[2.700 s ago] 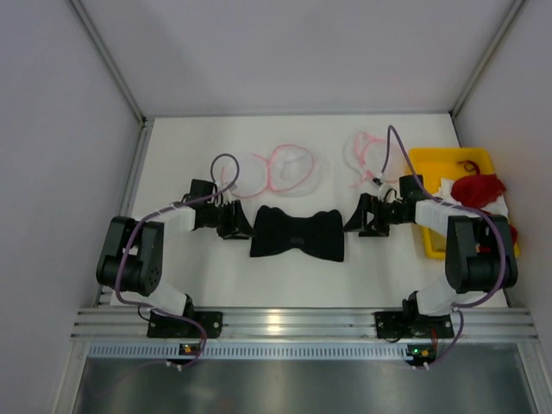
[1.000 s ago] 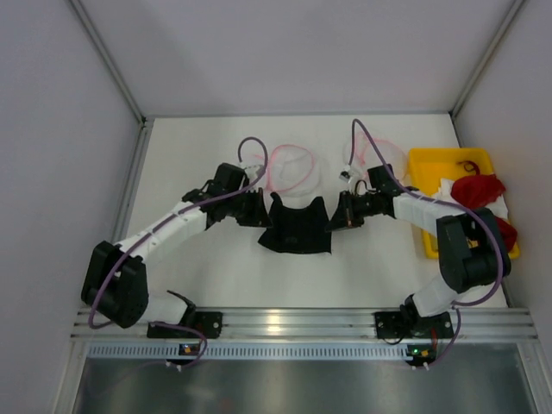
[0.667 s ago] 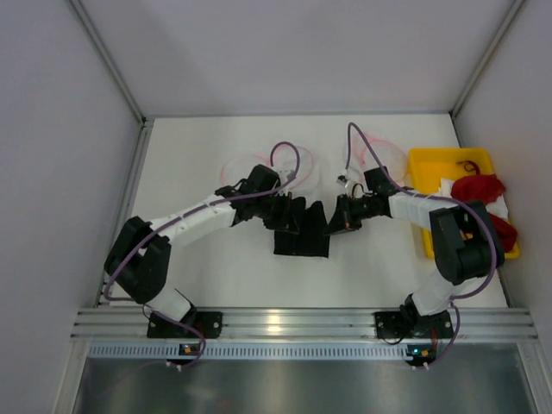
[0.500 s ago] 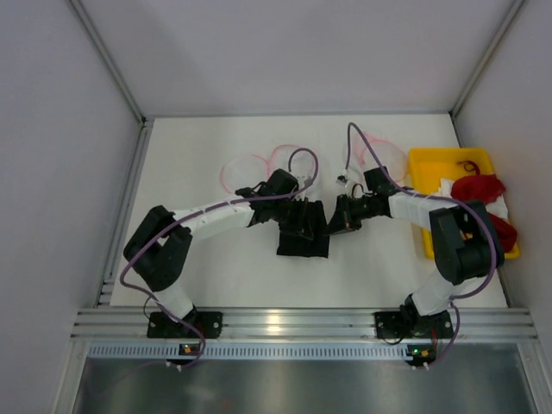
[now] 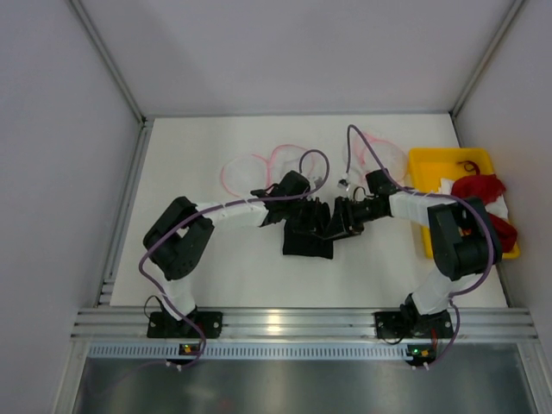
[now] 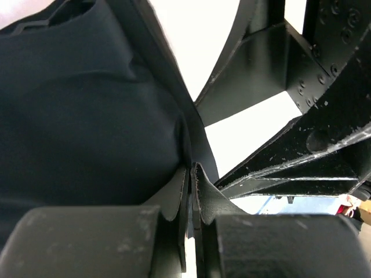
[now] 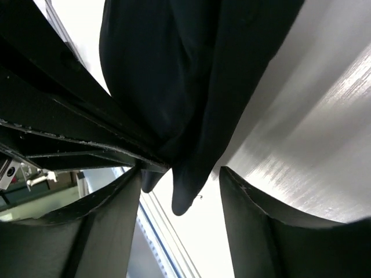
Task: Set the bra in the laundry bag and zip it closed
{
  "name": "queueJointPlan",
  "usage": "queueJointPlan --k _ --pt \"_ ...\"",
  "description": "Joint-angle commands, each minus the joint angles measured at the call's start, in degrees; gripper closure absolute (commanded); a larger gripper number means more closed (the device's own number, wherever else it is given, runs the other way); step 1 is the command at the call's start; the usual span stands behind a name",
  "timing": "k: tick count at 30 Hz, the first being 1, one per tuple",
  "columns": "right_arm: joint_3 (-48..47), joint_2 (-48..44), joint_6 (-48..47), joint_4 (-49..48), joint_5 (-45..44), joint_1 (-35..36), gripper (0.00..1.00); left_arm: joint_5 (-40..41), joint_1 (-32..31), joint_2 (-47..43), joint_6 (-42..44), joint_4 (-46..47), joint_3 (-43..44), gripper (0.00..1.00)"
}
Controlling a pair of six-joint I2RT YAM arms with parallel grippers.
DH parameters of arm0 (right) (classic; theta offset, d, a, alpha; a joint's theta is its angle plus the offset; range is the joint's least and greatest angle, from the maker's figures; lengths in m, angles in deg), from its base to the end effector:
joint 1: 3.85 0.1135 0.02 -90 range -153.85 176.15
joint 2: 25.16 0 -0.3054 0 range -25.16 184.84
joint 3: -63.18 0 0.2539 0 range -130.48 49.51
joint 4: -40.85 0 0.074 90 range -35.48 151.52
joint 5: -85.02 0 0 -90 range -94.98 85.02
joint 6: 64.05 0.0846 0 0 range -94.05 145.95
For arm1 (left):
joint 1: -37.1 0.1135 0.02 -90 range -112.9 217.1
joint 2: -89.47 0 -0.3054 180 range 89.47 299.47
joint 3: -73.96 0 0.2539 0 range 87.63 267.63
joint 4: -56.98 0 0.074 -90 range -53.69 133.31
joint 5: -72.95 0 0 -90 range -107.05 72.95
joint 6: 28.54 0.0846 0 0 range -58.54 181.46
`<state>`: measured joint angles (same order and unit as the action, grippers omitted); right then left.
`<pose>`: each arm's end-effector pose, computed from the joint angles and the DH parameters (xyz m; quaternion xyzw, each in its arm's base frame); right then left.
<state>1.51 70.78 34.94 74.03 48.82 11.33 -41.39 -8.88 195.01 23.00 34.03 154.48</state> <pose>0.2803 0.1468 0.1598 -0.1356 0.8685 0.4704 0.0776 0.2759 -0.3356 0.1881 0.1353 0.9056 -0.3813 0.1274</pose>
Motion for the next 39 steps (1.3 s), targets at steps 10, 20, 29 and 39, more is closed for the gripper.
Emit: queueJointPlan --k 10,20,29,39 --pt "3.4 -1.9 3.4 -9.0 4.8 -1.9 0.23 -5.5 1.0 1.9 -5.0 13.4 -1.5 1.00" --pt "6.7 -1.7 3.6 -13.4 3.0 -0.8 0.32 -11.1 2.6 4.7 -9.7 19.3 -1.9 1.00" --pt "6.4 0.6 7.1 -18.9 -0.7 -0.4 0.77 -10.7 3.1 2.0 -10.1 21.1 -4.6 0.88" --pt "3.7 -2.4 -5.0 -10.6 0.2 -0.4 1.00 -11.3 7.6 -8.9 0.8 9.6 -5.6 0.46"
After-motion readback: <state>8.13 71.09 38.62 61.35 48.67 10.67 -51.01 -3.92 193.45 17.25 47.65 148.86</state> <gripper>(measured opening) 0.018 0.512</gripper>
